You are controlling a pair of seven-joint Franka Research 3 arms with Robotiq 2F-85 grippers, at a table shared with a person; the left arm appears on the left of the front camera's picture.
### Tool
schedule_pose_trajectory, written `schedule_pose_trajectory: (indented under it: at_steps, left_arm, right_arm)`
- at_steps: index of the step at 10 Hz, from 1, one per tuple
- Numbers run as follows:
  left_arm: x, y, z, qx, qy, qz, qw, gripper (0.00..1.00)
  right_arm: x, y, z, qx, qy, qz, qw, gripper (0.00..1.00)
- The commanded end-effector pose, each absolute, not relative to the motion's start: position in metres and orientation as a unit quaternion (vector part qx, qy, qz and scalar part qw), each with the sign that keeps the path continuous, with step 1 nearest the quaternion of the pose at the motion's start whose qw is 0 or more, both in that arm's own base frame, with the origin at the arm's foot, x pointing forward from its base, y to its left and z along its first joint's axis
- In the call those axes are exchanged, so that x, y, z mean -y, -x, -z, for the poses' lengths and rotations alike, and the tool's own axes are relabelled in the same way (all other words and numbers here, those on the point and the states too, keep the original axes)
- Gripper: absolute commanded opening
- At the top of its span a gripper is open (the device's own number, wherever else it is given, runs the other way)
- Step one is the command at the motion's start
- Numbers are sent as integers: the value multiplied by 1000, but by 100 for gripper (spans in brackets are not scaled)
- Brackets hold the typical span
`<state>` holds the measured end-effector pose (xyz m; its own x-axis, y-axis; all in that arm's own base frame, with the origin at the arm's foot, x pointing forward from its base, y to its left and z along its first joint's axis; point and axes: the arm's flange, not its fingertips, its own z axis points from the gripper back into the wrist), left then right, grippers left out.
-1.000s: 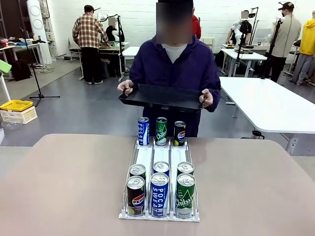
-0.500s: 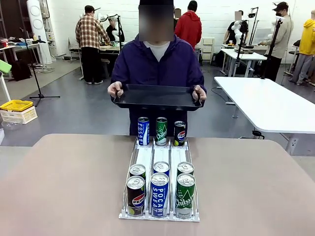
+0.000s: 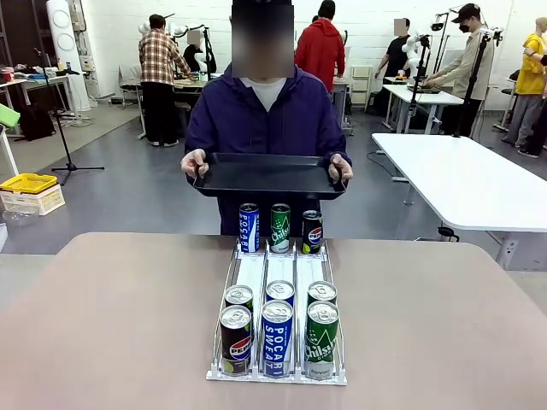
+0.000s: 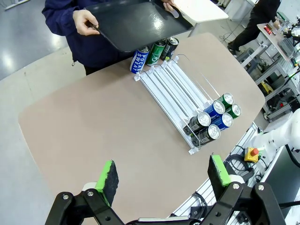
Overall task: Retrieve and hand over the desired beverage to the person.
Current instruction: Pick up a can of the same type that the person held from the Automatic Can Dispenser.
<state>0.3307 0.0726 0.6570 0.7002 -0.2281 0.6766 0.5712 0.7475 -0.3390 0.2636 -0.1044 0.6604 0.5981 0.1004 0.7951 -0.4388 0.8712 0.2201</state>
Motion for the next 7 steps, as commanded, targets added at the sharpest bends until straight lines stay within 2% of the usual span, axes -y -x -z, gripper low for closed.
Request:
schedule_pose_trajectory:
  at_steps: [1, 7]
  left_arm:
    - [-75, -332, -658, 317, 276, 235, 877, 100]
    - [-75, -332, -658, 317, 276, 235, 877, 100]
  right_arm:
    - [104, -264, -660, 420, -204, -157, 870, 100]
    - [104, -264, -660, 420, -204, -157, 870, 100]
